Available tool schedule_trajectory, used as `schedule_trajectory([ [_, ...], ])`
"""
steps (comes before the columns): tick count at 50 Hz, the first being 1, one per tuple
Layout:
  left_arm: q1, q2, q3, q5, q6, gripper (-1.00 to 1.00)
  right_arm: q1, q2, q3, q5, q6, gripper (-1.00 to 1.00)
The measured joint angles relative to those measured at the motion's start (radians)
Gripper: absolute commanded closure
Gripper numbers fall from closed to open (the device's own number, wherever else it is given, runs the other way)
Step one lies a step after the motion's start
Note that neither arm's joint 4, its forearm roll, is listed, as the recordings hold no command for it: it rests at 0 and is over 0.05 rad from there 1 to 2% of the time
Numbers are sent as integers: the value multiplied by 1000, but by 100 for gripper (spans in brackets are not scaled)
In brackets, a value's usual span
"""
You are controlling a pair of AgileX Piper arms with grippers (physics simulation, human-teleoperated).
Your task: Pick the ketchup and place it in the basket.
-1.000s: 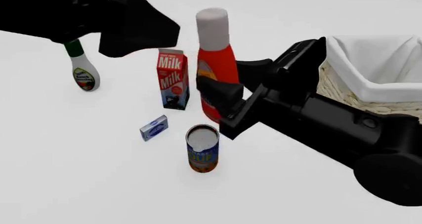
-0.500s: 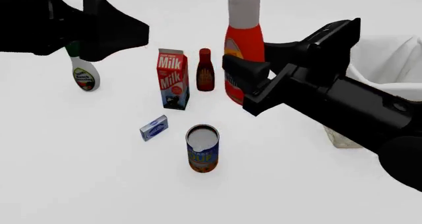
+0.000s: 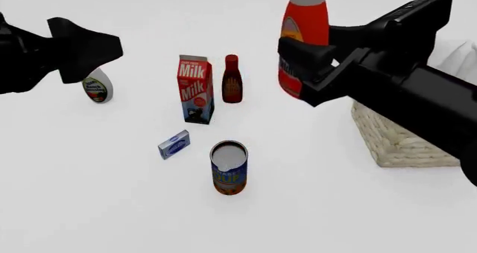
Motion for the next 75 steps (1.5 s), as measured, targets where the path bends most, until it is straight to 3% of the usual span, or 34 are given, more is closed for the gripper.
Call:
schedule_trajectory([
  [21, 187, -167, 247, -224, 18, -100, -104, -41, -26, 30, -10, 100],
  [41, 326, -334, 509, -416, 100, -100, -210, -48, -56, 48, 5, 100],
  [58, 395, -616, 678, -438, 246, -100, -310, -63, -69, 58, 26, 100],
  [75, 426, -740, 769, -448, 276, -100, -412, -65, -80, 59, 43, 100],
])
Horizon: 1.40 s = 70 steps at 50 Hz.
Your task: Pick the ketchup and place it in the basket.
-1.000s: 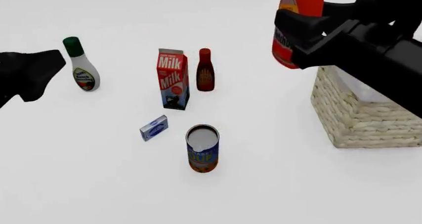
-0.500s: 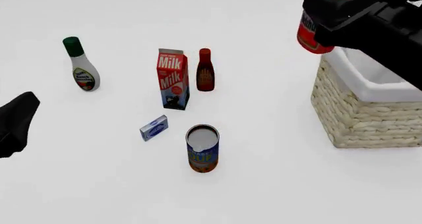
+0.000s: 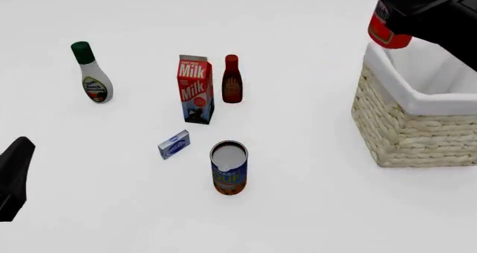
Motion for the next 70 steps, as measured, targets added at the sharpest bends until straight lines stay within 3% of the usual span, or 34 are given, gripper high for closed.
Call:
schedule_trajectory([
  [70, 6, 79, 59, -120, 12, -100, -334, 97, -52, -37, 67, 100],
])
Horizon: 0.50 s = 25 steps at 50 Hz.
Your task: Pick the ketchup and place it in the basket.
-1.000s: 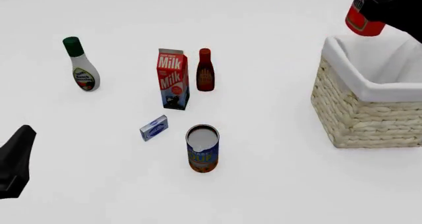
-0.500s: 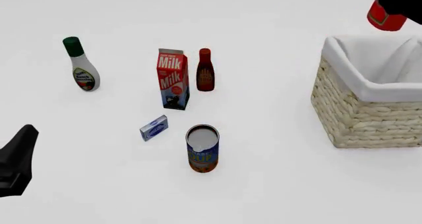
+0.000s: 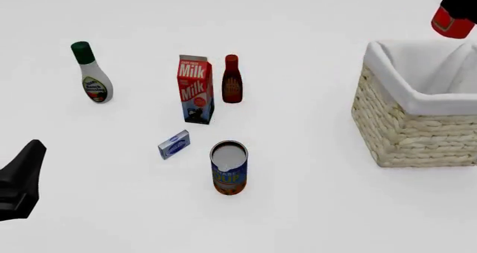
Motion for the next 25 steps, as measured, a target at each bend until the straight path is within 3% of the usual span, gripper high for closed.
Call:
schedule_trajectory([
  [25, -1, 44, 8, -44, 1, -100, -82, 92, -2, -45, 10, 100],
])
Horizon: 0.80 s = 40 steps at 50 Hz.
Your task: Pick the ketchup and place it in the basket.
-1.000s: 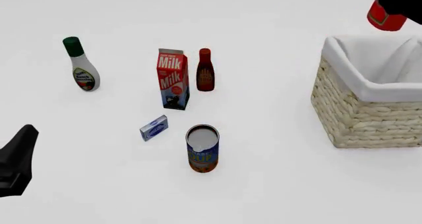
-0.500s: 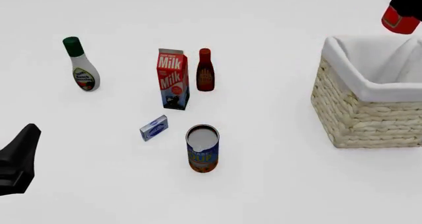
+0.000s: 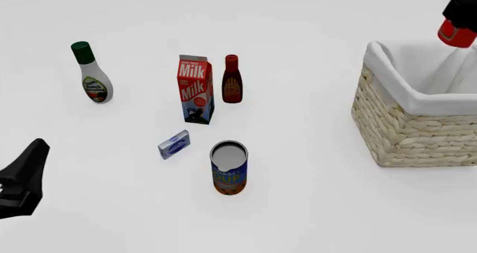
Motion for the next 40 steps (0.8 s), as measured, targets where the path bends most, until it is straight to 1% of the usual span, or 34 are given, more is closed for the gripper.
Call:
schedule_trajectory([
  [15, -3, 34, 5, -32, 4, -100, -45, 61, 5, -39, 4, 100],
  [40, -3, 57, 8, -53, 9, -100, -97, 137, 27, -96, 2, 100],
])
